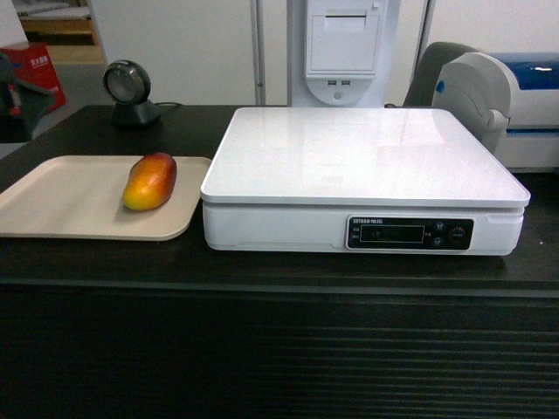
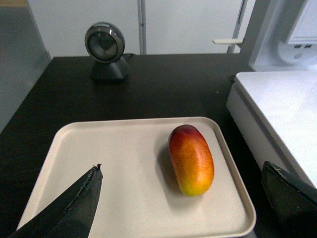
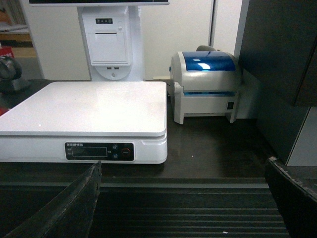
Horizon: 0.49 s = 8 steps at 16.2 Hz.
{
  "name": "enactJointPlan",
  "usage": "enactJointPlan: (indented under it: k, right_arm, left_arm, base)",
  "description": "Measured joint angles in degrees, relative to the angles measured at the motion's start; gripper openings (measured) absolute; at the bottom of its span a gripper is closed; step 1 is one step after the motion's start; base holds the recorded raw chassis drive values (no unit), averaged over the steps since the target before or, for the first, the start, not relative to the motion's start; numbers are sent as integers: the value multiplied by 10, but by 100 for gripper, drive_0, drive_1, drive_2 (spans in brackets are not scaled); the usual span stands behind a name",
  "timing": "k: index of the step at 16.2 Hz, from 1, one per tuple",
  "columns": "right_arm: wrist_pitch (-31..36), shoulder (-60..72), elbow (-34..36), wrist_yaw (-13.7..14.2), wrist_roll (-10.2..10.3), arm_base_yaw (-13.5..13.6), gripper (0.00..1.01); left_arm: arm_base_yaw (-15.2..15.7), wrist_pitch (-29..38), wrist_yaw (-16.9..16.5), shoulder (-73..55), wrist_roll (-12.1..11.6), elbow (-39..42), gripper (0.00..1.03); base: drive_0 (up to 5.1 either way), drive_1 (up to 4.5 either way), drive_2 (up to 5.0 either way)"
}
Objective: Place dark red mango on scale at checkout
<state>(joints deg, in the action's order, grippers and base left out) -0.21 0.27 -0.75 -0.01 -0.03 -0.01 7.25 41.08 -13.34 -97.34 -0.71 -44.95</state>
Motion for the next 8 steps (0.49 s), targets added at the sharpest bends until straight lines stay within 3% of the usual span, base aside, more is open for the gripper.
enactJointPlan:
  k: [3, 8]
  right_arm:
    - [0, 0, 0, 0, 0, 0, 98]
    - [0, 0, 0, 0, 0, 0, 98]
  left_arm:
    - [-12, -87, -13, -133, -13, -165, 98]
    - [-37, -216, -20, -256, -24, -347, 98]
  base:
    - [0, 0, 0]
    - [0, 0, 0]
